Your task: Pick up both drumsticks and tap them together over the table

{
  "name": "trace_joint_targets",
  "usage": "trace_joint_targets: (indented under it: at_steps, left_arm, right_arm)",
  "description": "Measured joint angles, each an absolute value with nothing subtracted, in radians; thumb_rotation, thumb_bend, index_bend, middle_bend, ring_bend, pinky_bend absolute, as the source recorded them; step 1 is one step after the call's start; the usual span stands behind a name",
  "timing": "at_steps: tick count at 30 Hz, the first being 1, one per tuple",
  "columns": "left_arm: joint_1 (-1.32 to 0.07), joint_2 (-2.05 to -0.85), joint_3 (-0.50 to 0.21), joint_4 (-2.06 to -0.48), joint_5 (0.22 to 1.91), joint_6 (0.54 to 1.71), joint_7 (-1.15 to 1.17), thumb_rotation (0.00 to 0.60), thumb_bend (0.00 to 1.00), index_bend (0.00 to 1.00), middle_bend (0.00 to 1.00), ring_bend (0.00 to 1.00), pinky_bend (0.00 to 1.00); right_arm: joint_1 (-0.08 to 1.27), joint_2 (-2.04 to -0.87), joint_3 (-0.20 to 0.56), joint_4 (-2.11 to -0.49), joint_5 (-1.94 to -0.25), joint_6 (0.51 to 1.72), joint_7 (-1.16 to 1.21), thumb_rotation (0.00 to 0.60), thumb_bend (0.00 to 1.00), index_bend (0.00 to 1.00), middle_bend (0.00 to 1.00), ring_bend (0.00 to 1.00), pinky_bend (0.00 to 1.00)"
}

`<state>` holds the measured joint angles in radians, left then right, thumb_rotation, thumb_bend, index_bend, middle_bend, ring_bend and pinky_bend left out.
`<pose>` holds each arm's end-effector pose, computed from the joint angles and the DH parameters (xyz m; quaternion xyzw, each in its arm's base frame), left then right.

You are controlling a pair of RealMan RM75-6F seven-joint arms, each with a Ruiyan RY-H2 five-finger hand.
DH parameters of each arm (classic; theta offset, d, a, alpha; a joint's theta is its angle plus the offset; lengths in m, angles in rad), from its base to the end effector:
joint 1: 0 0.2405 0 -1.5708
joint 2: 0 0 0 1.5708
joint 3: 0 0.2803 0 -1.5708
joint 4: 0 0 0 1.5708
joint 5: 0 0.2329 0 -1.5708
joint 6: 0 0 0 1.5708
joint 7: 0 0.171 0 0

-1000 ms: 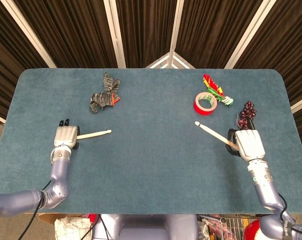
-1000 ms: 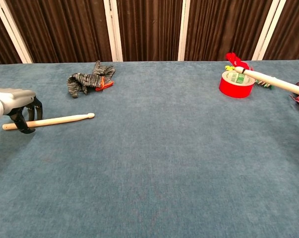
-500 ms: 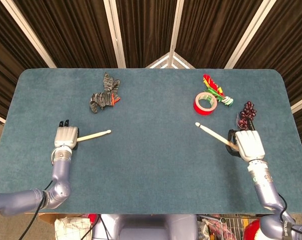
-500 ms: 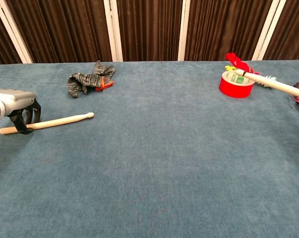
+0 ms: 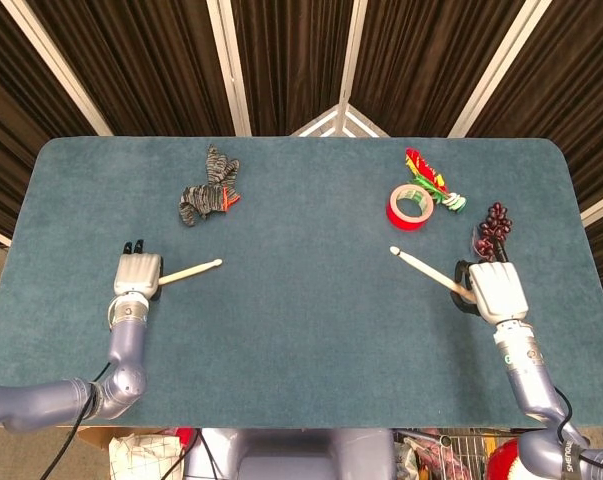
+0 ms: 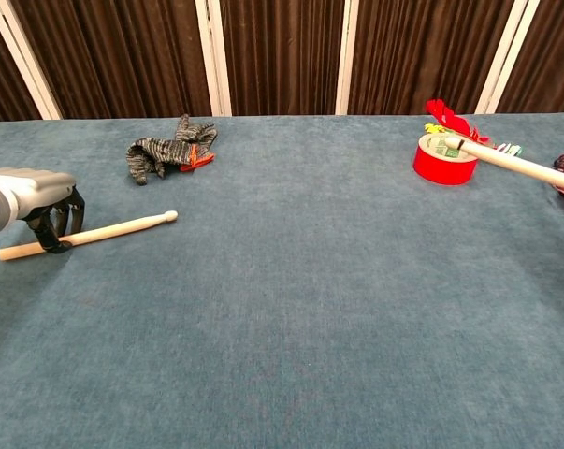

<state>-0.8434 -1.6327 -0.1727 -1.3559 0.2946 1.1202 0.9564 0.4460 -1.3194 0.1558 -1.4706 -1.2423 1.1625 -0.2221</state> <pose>-0.2471 0.4132 -0.0465 -0.6630 -0.4310 -0.0994 0.6040 -0.2923 -0.3530 0.0710 0.6589 -0.3658 0.3487 0.5572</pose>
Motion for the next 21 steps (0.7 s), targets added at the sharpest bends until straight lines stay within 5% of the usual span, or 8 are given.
trace_joint_targets:
  at_steps: [15,21]
  left_arm:
    - [-0.847,-1.649,-0.174,-1.355,0.290,1.135,0.987,0.600,0.51,0.51,0.49,0.03,0.00]
    - [-0.847,-1.653,-0.174,-1.354,0.289,1.137,0.997,0.600,0.59,0.55,0.53,0.07,0.00]
  right_arm:
    - [0.442,-1.324,0.153,-1.457,-1.247,1.162,-0.217,0.600,0.47,0.84,0.70,0.55,0.04]
    - [0.442,-1.325,0.152,-1.455,-1.249,1.159,-0.217,0.600,0.48,0.84,0.70,0.55,0.04]
